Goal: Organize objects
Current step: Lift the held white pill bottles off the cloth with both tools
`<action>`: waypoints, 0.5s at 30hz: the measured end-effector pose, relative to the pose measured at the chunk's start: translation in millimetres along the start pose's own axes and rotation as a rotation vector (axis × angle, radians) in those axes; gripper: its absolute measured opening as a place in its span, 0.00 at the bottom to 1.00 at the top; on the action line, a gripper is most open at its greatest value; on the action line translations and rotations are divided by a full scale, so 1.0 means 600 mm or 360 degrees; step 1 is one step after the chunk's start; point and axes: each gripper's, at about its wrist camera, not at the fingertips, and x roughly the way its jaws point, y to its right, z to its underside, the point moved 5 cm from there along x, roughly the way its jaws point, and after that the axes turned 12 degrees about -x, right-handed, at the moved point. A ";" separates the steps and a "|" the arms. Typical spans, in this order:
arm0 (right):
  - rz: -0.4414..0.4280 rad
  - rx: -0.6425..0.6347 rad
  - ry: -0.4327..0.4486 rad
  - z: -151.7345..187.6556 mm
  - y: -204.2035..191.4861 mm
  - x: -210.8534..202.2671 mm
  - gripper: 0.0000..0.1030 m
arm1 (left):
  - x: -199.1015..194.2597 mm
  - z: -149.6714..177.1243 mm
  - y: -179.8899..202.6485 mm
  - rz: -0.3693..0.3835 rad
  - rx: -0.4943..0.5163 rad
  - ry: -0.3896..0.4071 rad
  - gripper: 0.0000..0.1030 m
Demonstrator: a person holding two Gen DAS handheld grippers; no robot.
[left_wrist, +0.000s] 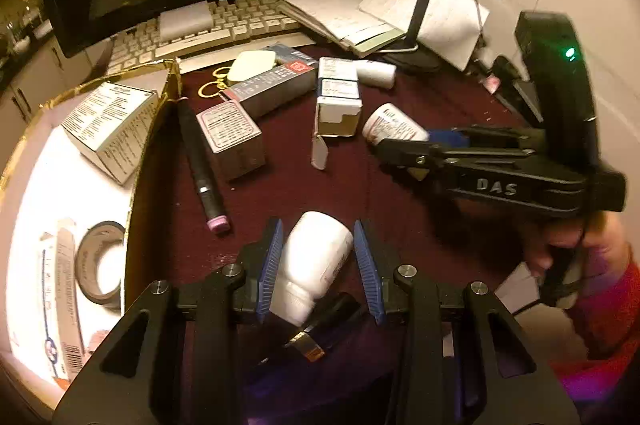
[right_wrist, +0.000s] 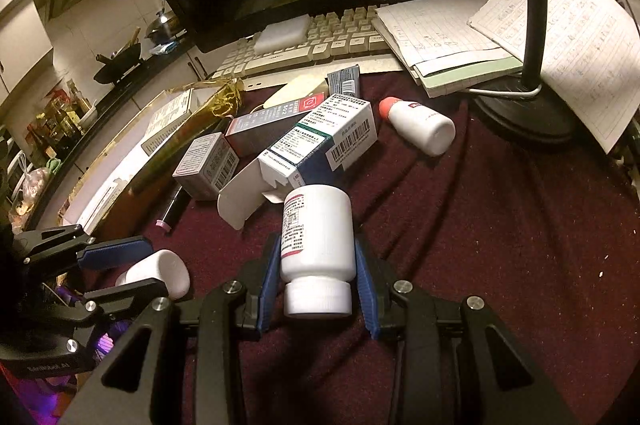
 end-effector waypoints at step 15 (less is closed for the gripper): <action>0.0004 0.0000 0.0002 0.000 0.000 0.000 0.34 | 0.028 0.015 -0.013 -0.0101 0.0027 -0.0043 0.37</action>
